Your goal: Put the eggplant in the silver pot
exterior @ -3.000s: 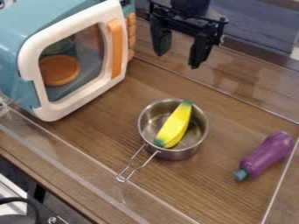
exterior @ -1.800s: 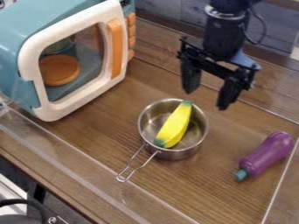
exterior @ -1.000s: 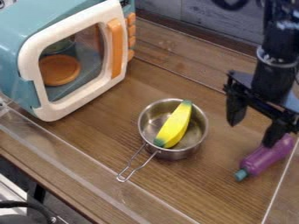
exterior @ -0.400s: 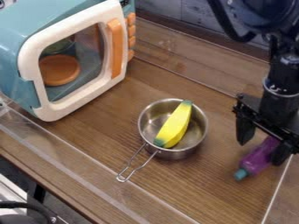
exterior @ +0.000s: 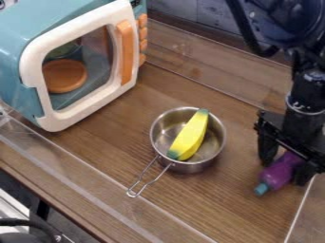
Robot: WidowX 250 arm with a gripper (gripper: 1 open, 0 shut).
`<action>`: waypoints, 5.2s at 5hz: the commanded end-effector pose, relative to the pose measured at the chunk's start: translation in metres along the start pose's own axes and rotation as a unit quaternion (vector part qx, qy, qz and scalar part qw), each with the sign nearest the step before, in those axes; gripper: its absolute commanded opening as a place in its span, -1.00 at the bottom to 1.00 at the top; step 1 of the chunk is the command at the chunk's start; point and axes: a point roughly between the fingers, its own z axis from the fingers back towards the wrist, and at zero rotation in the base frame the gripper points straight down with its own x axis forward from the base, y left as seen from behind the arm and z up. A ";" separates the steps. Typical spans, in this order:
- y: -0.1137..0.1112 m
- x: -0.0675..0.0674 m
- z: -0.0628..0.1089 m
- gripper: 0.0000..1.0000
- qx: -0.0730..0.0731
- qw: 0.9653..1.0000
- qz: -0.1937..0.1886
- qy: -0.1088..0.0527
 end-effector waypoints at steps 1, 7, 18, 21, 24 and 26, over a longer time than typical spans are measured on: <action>-0.004 0.007 0.008 1.00 -0.004 1.000 -0.001 -0.018; -0.005 0.003 0.026 -1.00 0.010 1.000 -0.001 0.008; 0.081 -0.092 0.107 -1.00 0.054 0.996 0.054 -0.035; 0.083 -0.090 0.099 -1.00 0.050 0.996 0.057 -0.042; 0.091 -0.082 0.092 -1.00 0.045 0.995 0.055 -0.066; 0.093 -0.079 0.099 1.00 0.039 0.995 0.054 -0.076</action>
